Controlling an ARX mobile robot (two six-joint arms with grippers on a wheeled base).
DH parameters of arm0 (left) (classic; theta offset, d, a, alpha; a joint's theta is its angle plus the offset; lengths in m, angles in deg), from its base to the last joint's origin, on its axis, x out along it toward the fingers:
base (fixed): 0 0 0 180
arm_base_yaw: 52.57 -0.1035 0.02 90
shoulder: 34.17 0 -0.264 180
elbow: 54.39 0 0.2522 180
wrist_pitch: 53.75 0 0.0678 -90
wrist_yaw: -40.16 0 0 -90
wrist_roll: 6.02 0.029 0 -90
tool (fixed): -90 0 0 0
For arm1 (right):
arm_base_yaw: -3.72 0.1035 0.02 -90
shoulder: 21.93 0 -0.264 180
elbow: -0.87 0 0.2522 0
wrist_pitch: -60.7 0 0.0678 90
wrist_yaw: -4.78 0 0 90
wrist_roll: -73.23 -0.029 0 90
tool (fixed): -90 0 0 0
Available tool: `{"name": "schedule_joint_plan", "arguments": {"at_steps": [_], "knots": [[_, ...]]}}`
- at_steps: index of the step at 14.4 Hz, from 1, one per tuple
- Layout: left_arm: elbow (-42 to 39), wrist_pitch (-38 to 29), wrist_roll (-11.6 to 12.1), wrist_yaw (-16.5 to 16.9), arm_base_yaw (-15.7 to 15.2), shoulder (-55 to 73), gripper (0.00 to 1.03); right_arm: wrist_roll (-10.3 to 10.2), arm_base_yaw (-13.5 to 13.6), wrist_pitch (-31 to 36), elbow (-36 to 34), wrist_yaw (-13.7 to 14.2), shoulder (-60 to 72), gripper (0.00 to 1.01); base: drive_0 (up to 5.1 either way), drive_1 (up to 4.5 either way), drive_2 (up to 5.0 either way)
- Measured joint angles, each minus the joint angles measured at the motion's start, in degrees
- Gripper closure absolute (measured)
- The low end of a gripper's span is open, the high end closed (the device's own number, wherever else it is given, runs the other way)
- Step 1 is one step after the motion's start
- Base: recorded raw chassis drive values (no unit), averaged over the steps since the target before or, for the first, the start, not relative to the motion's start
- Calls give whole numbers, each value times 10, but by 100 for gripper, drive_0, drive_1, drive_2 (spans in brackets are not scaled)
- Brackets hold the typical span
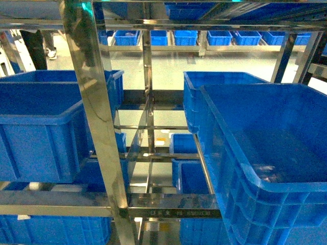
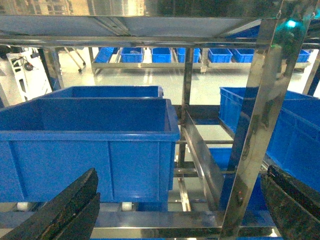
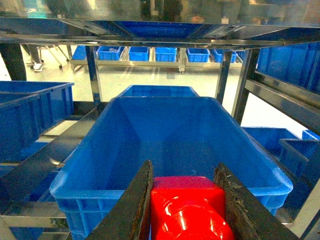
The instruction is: Pick red block from blue box to shelf
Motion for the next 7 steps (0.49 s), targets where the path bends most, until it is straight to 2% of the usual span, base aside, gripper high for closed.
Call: {"name": "schedule_joint_plan", "arguments": {"at_steps": [7], "knots": [[0, 0, 0, 0, 0, 0, 5, 0, 0, 0, 0, 0, 0, 73, 0, 0, 0]]}}
